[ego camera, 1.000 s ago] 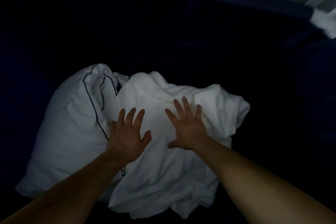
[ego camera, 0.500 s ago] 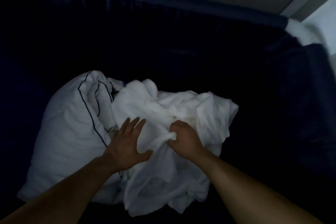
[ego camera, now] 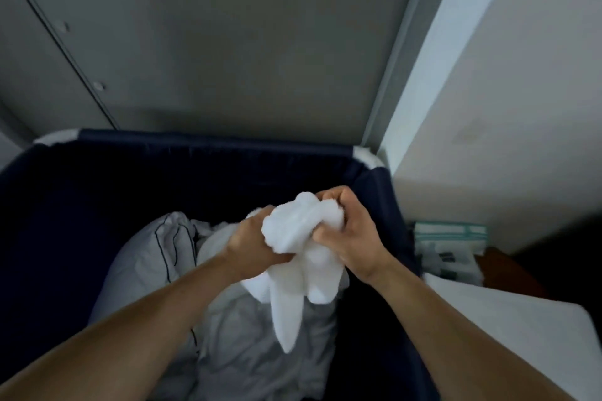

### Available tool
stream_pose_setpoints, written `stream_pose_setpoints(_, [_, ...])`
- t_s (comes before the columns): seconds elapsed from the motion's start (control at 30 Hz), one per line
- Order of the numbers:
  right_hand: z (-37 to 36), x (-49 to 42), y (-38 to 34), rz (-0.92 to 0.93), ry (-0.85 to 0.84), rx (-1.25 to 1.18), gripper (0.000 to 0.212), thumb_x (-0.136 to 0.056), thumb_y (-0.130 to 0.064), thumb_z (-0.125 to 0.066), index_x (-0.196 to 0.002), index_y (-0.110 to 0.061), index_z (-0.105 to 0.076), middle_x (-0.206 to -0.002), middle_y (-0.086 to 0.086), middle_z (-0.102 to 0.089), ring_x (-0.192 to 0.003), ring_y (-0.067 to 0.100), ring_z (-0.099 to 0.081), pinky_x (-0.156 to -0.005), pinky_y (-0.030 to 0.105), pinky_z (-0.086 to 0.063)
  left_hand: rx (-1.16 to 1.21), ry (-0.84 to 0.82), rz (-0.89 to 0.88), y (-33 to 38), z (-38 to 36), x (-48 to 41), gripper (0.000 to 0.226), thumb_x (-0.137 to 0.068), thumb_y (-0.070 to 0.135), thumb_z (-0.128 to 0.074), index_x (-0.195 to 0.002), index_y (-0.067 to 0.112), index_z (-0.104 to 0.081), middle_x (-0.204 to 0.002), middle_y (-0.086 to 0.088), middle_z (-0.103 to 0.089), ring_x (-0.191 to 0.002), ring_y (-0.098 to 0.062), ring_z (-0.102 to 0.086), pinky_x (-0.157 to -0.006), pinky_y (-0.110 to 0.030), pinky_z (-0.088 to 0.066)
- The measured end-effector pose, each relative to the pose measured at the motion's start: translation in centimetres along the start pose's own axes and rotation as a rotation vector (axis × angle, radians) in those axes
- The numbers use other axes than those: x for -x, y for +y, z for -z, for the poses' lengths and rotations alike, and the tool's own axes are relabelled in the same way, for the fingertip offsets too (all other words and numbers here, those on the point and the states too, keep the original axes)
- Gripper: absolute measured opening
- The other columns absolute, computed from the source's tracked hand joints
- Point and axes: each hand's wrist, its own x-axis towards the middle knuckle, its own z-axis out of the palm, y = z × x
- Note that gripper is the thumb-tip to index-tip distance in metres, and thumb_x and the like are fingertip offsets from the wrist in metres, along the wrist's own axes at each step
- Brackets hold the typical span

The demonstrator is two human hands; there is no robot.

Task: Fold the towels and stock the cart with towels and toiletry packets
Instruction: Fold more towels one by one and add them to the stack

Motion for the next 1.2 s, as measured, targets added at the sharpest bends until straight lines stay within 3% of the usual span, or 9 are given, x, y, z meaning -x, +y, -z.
stream_pose_setpoints(0.13, [5.7, 2.8, -3.6, 0.004, 0.009, 0.045, 0.106, -0.057, -0.048, -0.086, -0.147, -0.038, -0.031, -0.143, -0.009, -0.047, -0.13, 0.016, -0.05, -0.101, 0.047, -0.051, 0.167, 0.132, 0.057, 9.3, 2.5, 0.7, 0.059, -0.07, 0.039, -0.083, -0.122, 0.036, -0.055, -0.104, 0.02, -0.06, -0.096, -0.008, -0.06, -0.074, -0.023, -0.046])
stream_pose_setpoints(0.2, [7.7, 4.4, -4.5, 0.036, -0.043, 0.09, 0.122, -0.054, -0.05, -0.091, -0.153, -0.035, -0.022, -0.148, -0.012, -0.042, -0.135, 0.013, -0.045, -0.105, 0.039, -0.048, 0.277, 0.206, 0.111, 14.4, 4.2, 1.1, 0.043, -0.061, 0.047, -0.079, -0.098, 0.04, -0.059, -0.093, 0.019, -0.064, -0.085, -0.006, -0.063, -0.063, -0.022, -0.049])
stream_pose_setpoints(0.3, [9.0, 6.9, -6.0, 0.018, -0.123, 0.185, 0.134, -0.045, -0.065, -0.09, -0.151, -0.047, -0.011, -0.146, -0.023, -0.04, -0.134, 0.005, -0.043, -0.101, 0.025, -0.045, 0.493, 0.292, 0.181, 21.6, 6.3, 2.0, 0.047, -0.054, 0.046, -0.079, -0.095, 0.029, -0.067, -0.091, 0.005, -0.072, -0.082, -0.018, -0.07, -0.072, -0.036, -0.059])
stream_pose_setpoints(0.5, [11.3, 8.7, -9.4, 0.027, 0.063, -0.053, 0.12, -0.037, -0.05, -0.098, -0.141, -0.03, -0.044, -0.132, -0.007, -0.06, -0.122, 0.011, -0.058, -0.098, 0.039, -0.053, 0.821, 0.301, 0.22, 33.6, 7.2, 4.9, 0.048, -0.061, 0.039, -0.085, -0.099, 0.017, -0.067, -0.099, -0.003, -0.073, -0.091, -0.027, -0.07, -0.087, -0.045, -0.056])
stream_pose_setpoints(0.7, [15.2, 9.1, -16.0, 0.09, 0.416, -0.171, 0.073, -0.052, -0.048, -0.078, -0.122, -0.041, -0.057, -0.105, -0.021, -0.067, -0.096, 0.001, -0.065, -0.069, 0.02, -0.051, 0.909, 0.254, 0.097, 41.5, 8.3, 6.7, 0.051, -0.066, 0.053, -0.083, -0.099, 0.021, -0.062, -0.103, -0.001, -0.071, -0.095, -0.025, -0.067, -0.083, -0.04, -0.054])
stream_pose_setpoints(0.83, [19.9, 9.8, -21.4, 0.184, 0.532, -0.052, 0.061, -0.063, -0.037, -0.08, -0.12, -0.042, -0.059, -0.102, -0.022, -0.065, -0.102, 0.009, -0.065, -0.084, 0.031, -0.053, 1.049, 0.176, -0.028, 45.4, 10.2, 7.3, 0.063, -0.069, 0.05, -0.084, -0.12, 0.021, -0.06, -0.113, -0.003, -0.071, -0.103, -0.028, -0.067, -0.092, -0.05, -0.054])
stream_pose_setpoints(0.93, [23.7, 10.4, -26.3, 0.228, 0.629, 0.045, 0.051, -0.071, -0.03, -0.08, -0.116, -0.043, -0.061, -0.103, -0.019, -0.068, -0.104, 0.014, -0.066, -0.092, 0.039, -0.054, 1.102, 0.146, -0.144, 48.4, 11.1, 7.2, 0.051, -0.073, 0.052, -0.081, -0.111, 0.025, -0.062, -0.108, -0.001, -0.073, -0.096, -0.024, -0.072, -0.082, -0.046, -0.06])
stream_pose_setpoints(1.1, [28.3, 12.6, -35.1, 0.317, 0.758, 0.249, 0.045, -0.067, -0.029, -0.07, -0.108, -0.045, -0.062, -0.096, -0.018, -0.069, -0.093, 0.013, -0.066, -0.086, 0.04, -0.056, 0.944, -0.096, -0.285, 50.1, 10.7, 7.5, 0.082, -0.072, 0.072, -0.065, -0.135, 0.02, -0.054, -0.12, -0.004, -0.063, -0.105, -0.023, -0.062, -0.083, -0.04, -0.052])
stream_pose_setpoints(1.2, [29.6, 14.5, -37.3, 0.304, 0.821, 0.239, 0.041, -0.066, -0.023, -0.071, -0.1, -0.046, -0.062, -0.087, -0.022, -0.066, -0.086, 0.007, -0.064, -0.071, 0.028, -0.051, 0.695, -0.269, -0.368, 47.7, 6.3, 7.7, 0.094, -0.065, 0.062, -0.075, -0.145, 0.027, -0.041, -0.141, 0.003, -0.049, -0.134, -0.021, -0.045, -0.104, -0.043, -0.042])
